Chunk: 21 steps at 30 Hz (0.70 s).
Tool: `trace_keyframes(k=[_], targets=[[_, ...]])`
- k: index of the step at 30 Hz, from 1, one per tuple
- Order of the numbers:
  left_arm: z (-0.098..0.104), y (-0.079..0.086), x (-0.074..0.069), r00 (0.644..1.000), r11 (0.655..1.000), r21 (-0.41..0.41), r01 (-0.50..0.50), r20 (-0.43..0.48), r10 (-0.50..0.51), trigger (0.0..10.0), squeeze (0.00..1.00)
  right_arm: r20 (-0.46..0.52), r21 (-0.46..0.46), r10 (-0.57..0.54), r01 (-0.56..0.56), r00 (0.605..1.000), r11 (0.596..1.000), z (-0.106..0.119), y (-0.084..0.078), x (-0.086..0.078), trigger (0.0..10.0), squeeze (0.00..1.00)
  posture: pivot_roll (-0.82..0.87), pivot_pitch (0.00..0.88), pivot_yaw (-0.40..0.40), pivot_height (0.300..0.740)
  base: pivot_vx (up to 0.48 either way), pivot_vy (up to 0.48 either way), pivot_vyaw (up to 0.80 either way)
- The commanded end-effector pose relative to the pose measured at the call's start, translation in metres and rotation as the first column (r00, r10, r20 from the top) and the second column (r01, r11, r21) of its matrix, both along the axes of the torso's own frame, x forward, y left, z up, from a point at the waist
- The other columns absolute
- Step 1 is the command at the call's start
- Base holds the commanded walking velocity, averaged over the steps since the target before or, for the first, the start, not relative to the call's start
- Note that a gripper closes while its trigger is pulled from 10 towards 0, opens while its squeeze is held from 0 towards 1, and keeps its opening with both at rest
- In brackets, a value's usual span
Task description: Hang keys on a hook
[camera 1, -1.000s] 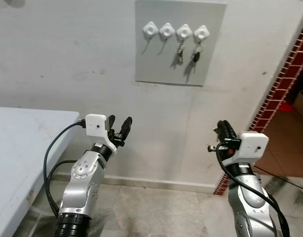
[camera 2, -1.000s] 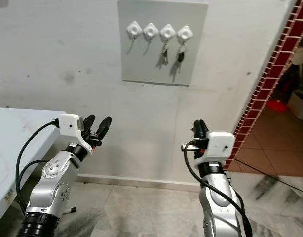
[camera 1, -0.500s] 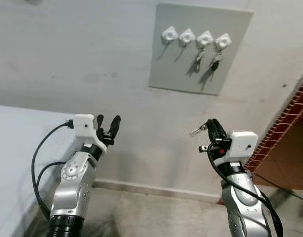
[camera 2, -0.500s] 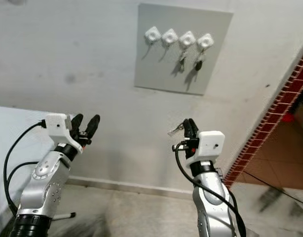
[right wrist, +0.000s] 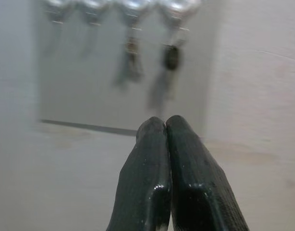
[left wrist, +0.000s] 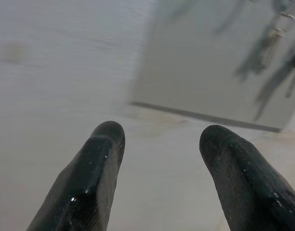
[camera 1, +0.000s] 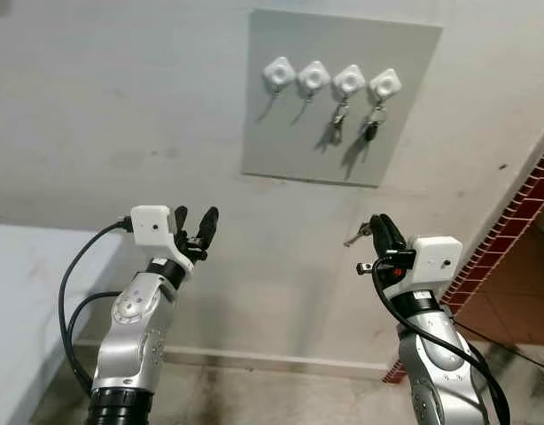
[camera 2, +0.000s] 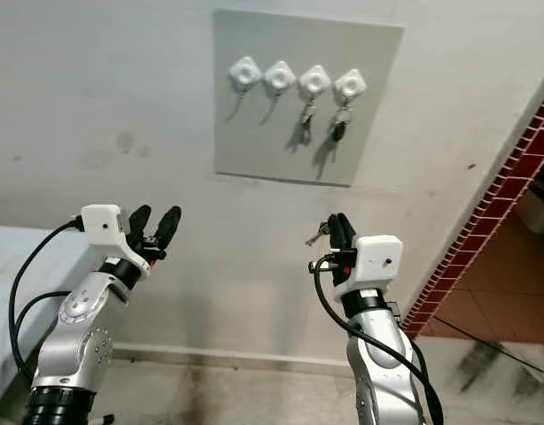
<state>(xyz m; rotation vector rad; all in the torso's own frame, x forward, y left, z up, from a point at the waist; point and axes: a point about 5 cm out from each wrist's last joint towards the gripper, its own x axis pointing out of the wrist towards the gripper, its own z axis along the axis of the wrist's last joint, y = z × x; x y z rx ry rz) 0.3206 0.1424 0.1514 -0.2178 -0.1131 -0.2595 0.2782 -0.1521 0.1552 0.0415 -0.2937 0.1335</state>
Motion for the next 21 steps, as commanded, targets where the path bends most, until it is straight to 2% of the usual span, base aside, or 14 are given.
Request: trace_keyframes(k=[1,12,17,21], targets=[[0.0012,-0.0068,-0.0001,1.000,1.000,-0.002,0.020,-0.003,-0.020,10.0,0.00,0.024,0.005,-0.026,0.026,0.999,1.000,0.0068,-0.0081,-0.0003,10.0,0.00,-0.04,0.000,-0.051,0.740,0.382,0.000,0.00],[0.0020,-0.0072,-0.0004,1.000,1.000,-0.007,0.018,0.000,-0.018,10.0,0.00,0.021,0.003,-0.021,0.021,1.000,1.000,0.0067,-0.0076,-0.0003,10.0,0.00,-0.04,0.000,-0.053,0.740,0.377,0.000,0.00],[0.0037,-0.0082,-0.0007,1.000,1.000,-0.020,0.013,0.008,-0.013,10.0,0.00,0.018,0.000,-0.008,0.008,1.000,1.000,0.0070,-0.0067,0.0005,10.0,0.00,-0.04,0.000,-0.052,0.740,0.000,0.000,0.00],[0.0090,-0.0097,0.0005,0.999,1.000,-0.022,0.020,0.027,-0.019,10.0,0.00,0.010,-0.017,0.046,-0.046,0.999,0.999,0.0084,-0.0027,0.0033,10.0,0.00,-0.04,0.000,-0.050,0.740,0.000,0.000,0.00]])
